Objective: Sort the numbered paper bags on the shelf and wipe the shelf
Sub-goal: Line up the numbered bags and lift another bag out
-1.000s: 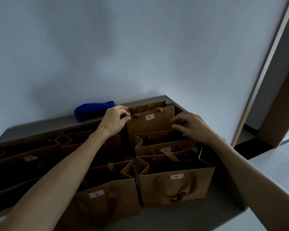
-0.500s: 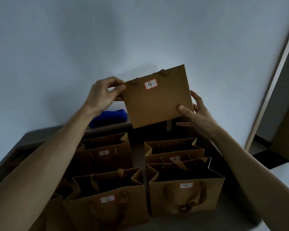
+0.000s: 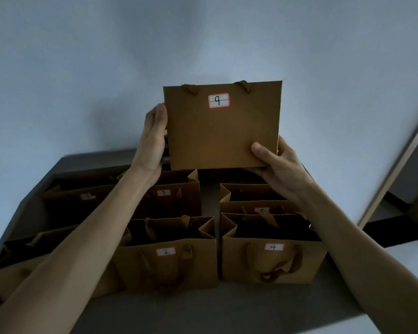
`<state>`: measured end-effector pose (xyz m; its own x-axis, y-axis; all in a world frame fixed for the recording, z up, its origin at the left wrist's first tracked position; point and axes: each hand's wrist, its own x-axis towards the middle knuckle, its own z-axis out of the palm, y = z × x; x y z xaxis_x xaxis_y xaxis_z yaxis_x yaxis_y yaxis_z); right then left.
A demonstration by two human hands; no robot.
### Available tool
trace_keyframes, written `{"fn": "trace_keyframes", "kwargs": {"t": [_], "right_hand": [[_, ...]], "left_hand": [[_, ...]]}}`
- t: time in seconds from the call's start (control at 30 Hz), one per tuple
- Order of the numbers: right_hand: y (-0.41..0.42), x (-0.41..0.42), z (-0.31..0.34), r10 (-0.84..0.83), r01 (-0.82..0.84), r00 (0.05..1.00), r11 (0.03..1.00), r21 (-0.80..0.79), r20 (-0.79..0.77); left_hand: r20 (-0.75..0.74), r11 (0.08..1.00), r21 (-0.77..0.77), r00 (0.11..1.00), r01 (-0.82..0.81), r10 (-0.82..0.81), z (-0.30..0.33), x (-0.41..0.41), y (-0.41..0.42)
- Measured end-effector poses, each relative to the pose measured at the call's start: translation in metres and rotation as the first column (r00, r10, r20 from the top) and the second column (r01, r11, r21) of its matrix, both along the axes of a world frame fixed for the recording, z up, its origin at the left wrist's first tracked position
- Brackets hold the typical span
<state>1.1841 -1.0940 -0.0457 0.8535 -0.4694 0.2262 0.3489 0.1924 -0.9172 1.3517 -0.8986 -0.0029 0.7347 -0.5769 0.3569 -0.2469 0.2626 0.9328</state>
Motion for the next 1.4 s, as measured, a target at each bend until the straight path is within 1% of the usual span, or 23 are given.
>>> {"fn": "trace_keyframes", "kwargs": {"t": [0.07, 0.2, 0.27, 0.37, 0.5, 0.6, 0.7, 0.8, 0.9, 1.03, 1.13, 1.3, 1.4], "right_hand": [[0.013, -0.001, 0.0, 0.006, -0.006, 1.0, 1.0, 0.005, -0.019], [0.049, -0.014, -0.002, -0.033, 0.034, 0.998, 0.999, 0.01, -0.052], [0.07, -0.023, -0.004, -0.058, 0.059, 0.997, 0.998, 0.019, -0.051], [0.103, -0.038, -0.012, -0.103, 0.104, 0.994, 0.994, 0.045, -0.032], [0.15, -0.066, -0.031, -0.173, 0.174, 0.985, 0.983, 0.057, -0.017], [0.181, -0.093, -0.049, -0.203, 0.201, 0.979, 0.975, 0.095, 0.014], [0.206, -0.121, -0.057, -0.236, 0.236, 0.972, 0.97, 0.065, -0.013], [0.224, -0.156, -0.071, -0.279, 0.279, 0.96, 0.958, 0.066, -0.015], [0.238, -0.192, -0.091, -0.274, 0.274, 0.962, 0.955, 0.11, -0.013], [0.255, -0.235, -0.119, -0.27, 0.278, 0.96, 0.949, 0.151, -0.071], [0.263, -0.262, -0.139, -0.32, 0.337, 0.94, 0.925, 0.176, -0.118], [0.271, -0.302, -0.17, -0.338, 0.376, 0.915, 0.912, 0.161, -0.221], [0.273, -0.32, -0.188, -0.334, 0.39, 0.894, 0.909, 0.15, -0.299]], "left_hand": [[-0.069, 0.995, -0.015, 0.992, 0.102, -0.103, -0.011, -0.003, 0.01], [-0.073, 0.994, -0.026, 0.992, 0.106, -0.107, -0.02, -0.017, 0.038], [-0.044, 0.995, -0.036, 0.994, 0.097, -0.098, -0.023, -0.026, 0.052], [0.006, 0.991, -0.038, 0.992, 0.126, -0.126, -0.028, -0.042, 0.077], [0.124, 0.976, -0.012, 0.968, 0.219, -0.216, -0.037, -0.064, 0.117], [0.173, 0.958, 0.0, 0.943, 0.288, -0.284, -0.047, -0.08, 0.139], [0.193, 0.951, 0.011, 0.932, 0.31, -0.307, -0.062, -0.099, 0.153], [0.165, 0.943, 0.08, 0.929, 0.323, -0.332, -0.082, -0.121, 0.167], [0.118, 0.909, 0.084, 0.902, 0.407, -0.415, -0.105, -0.145, 0.179], [0.037, 0.857, 0.104, 0.859, 0.506, -0.511, -0.133, -0.177, 0.189], [0.001, 0.848, 0.146, 0.857, 0.51, -0.515, -0.155, -0.202, 0.194], [-0.064, 0.814, 0.227, 0.842, 0.534, -0.535, -0.187, -0.247, 0.201], [-0.183, 0.805, 0.311, 0.863, 0.505, -0.471, -0.202, -0.267, 0.204]]}}
